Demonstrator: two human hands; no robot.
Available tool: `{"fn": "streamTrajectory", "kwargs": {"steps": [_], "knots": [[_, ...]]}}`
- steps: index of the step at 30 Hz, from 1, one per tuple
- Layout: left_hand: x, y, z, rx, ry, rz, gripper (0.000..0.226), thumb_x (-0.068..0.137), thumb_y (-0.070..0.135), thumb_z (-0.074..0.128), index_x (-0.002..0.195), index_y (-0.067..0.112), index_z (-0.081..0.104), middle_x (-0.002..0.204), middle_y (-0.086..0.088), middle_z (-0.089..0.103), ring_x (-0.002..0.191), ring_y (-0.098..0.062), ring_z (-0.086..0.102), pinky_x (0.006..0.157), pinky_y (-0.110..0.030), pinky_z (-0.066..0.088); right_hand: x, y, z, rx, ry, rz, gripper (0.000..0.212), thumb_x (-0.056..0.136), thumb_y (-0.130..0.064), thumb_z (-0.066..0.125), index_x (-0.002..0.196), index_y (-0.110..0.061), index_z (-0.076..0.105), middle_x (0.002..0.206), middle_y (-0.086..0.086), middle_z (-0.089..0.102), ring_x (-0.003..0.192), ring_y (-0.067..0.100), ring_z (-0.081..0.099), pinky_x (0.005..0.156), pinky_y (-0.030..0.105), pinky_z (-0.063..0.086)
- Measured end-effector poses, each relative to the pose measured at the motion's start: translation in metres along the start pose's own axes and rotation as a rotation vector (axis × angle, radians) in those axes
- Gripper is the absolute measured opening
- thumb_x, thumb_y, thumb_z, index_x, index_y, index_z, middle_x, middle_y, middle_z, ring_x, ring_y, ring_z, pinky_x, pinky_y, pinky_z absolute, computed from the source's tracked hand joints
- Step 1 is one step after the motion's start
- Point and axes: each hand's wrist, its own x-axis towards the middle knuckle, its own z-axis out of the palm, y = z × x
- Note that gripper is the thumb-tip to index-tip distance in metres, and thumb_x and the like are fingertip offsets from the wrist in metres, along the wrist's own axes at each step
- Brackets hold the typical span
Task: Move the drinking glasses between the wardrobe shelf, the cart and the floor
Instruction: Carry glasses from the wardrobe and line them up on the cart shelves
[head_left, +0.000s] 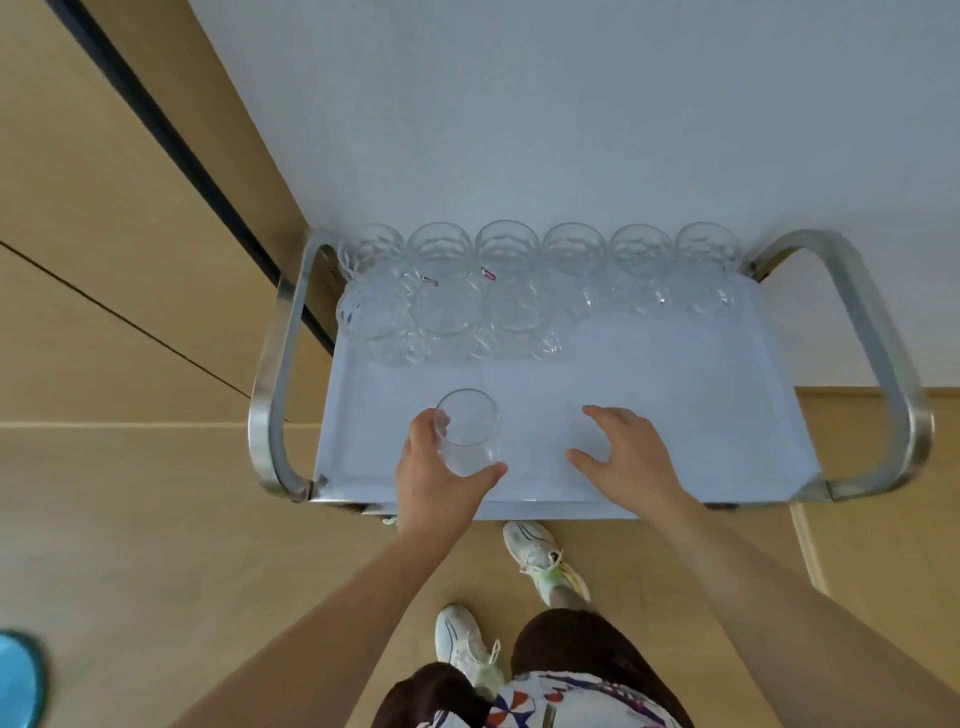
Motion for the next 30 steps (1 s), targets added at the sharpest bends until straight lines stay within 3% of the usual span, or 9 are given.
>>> {"fn": "streamTrajectory", "kwargs": {"steps": [3, 12, 20, 30], "knots": [[-0.02, -0.013, -0.004, -0.002, -0.026, -0.014, 0.081, 0.062, 0.036, 0.094, 0.12, 0.041, 0.038, 0.118, 0.017, 0.053, 0.107, -0.01, 0.053, 0.089, -0.029, 0.047, -0.035, 0.001, 0.015, -0.053, -0.014, 0.052, 0.072, 0.091, -0.05, 0.067, 0.152, -0.022, 0.041, 0.155, 0.009, 0.039, 0.142, 0.032, 0.034, 0.116, 0.044, 0.032], [-0.072, -0.033, -0.006, -0.064, -0.051, -0.078, 0.078, 0.063, 0.036, 0.092, 0.124, 0.037, 0.042, 0.118, 0.019, 0.052, 0.11, -0.004, 0.052, 0.088, -0.026, 0.043, -0.096, 0.006, 0.035, -0.19, -0.097, 0.065, 0.08, 0.092, -0.062, 0.059, 0.158, -0.031, 0.027, 0.165, 0.006, 0.02, 0.15, 0.03, 0.019, 0.119, 0.046, 0.022], [-0.113, -0.043, 0.011, -0.023, 0.014, -0.097, 0.077, 0.061, 0.039, 0.093, 0.121, 0.034, 0.044, 0.115, 0.019, 0.053, 0.11, -0.006, 0.053, 0.087, -0.026, 0.044, -0.123, 0.034, 0.04, -0.186, -0.099, -0.004, 0.08, 0.09, -0.061, 0.062, 0.157, -0.031, 0.03, 0.163, 0.006, 0.025, 0.148, 0.03, 0.022, 0.119, 0.046, 0.027], [-0.165, -0.077, 0.075, 0.051, 0.036, -0.077, 0.077, 0.06, 0.038, 0.094, 0.121, 0.031, 0.048, 0.113, 0.016, 0.057, 0.106, -0.013, 0.059, 0.095, -0.042, 0.052, -0.143, 0.116, 0.088, -0.138, -0.071, -0.061, 0.08, 0.089, -0.061, 0.064, 0.156, -0.029, 0.033, 0.16, 0.008, 0.03, 0.146, 0.033, 0.027, 0.116, 0.05, 0.029]]}}
